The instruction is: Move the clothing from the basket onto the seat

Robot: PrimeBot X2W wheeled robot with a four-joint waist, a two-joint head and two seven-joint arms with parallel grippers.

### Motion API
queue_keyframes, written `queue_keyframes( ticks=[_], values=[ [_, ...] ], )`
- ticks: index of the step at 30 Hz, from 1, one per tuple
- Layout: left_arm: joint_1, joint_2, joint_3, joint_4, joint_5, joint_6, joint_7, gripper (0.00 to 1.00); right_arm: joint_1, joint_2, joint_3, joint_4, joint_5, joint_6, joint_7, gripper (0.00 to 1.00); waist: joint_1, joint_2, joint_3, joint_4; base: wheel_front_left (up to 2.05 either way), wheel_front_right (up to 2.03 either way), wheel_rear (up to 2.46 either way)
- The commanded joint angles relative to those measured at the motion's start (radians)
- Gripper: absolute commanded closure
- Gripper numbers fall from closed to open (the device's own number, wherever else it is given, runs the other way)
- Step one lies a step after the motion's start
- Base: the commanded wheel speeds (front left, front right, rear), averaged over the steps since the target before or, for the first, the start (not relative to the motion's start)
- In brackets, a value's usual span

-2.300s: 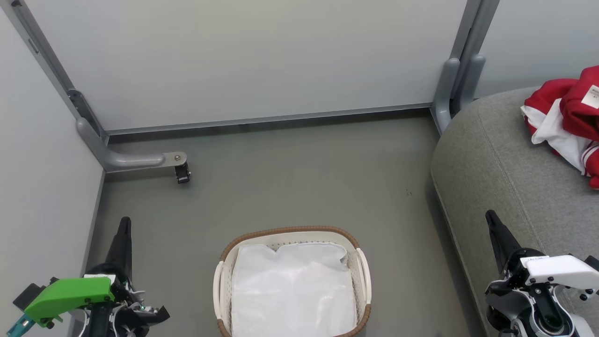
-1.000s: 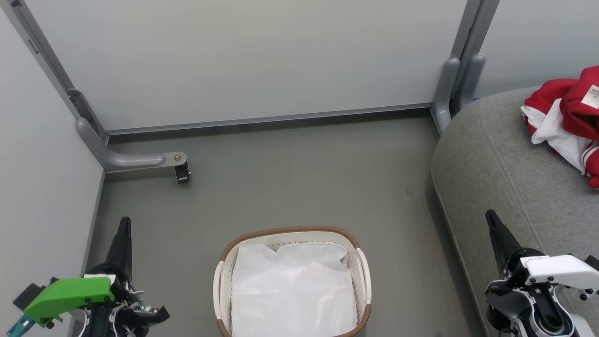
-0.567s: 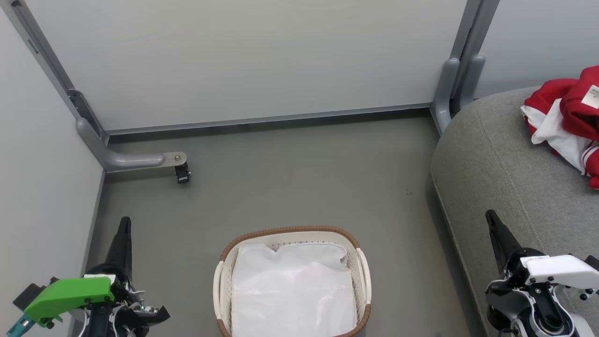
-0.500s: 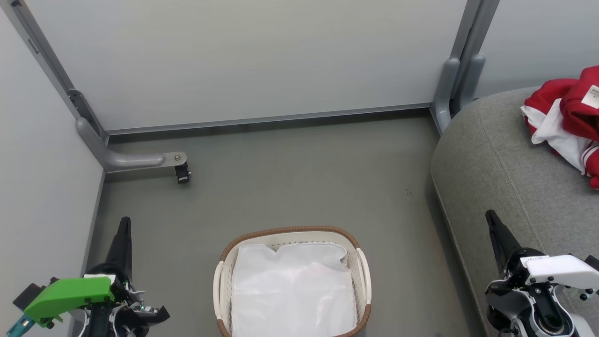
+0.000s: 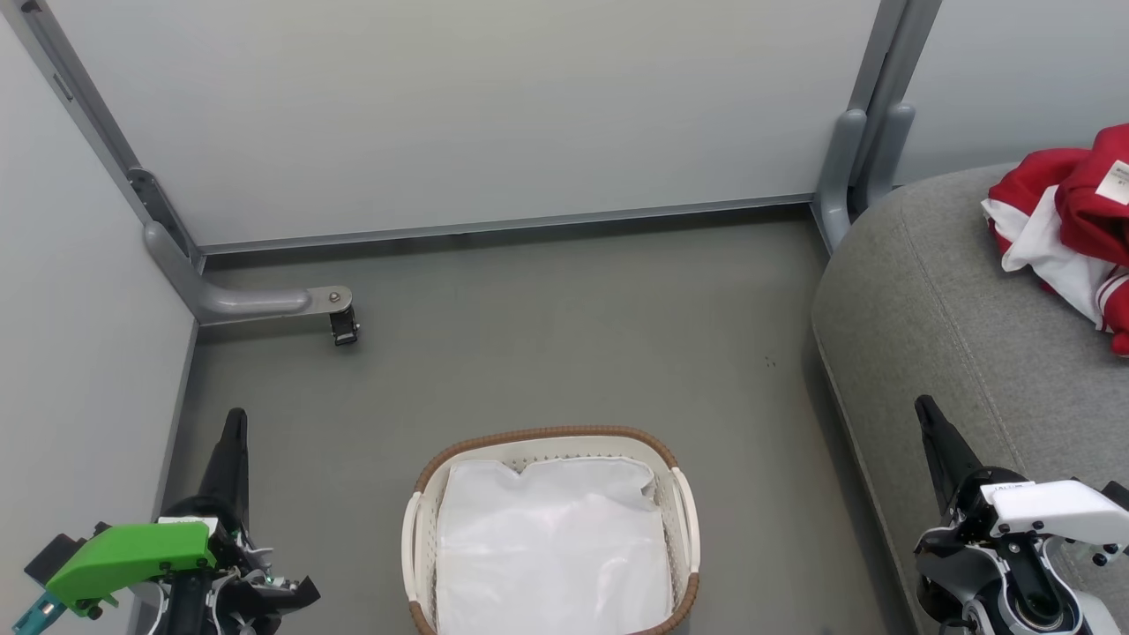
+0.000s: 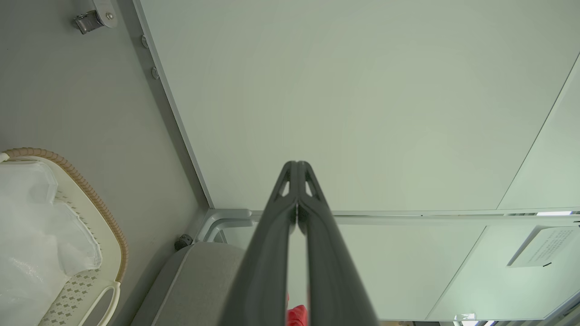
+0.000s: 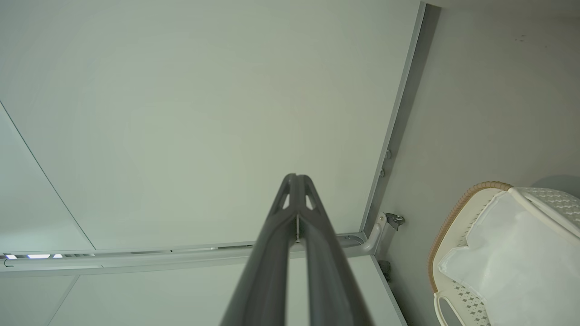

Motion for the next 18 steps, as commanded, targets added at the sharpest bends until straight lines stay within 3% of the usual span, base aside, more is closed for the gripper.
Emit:
queue_keyframes(
  ticks=[1,18],
  values=[
    [-0.010,0.001,0.001,-0.001,-0.003,-0.005,0.003,1.00,-0.004,-0.006,-0.002,-0.005,0.004,0.000,0.003,1.00,0.0000,0.0000,0.000,0.000,0.00,0.00,0.00],
    [-0.010,0.001,0.001,-0.001,-0.003,-0.005,0.003,1.00,-0.004,-0.006,-0.002,-0.005,0.004,0.000,0.003,1.00,0.0000,0.0000,0.000,0.000,0.00,0.00,0.00]
  ],
)
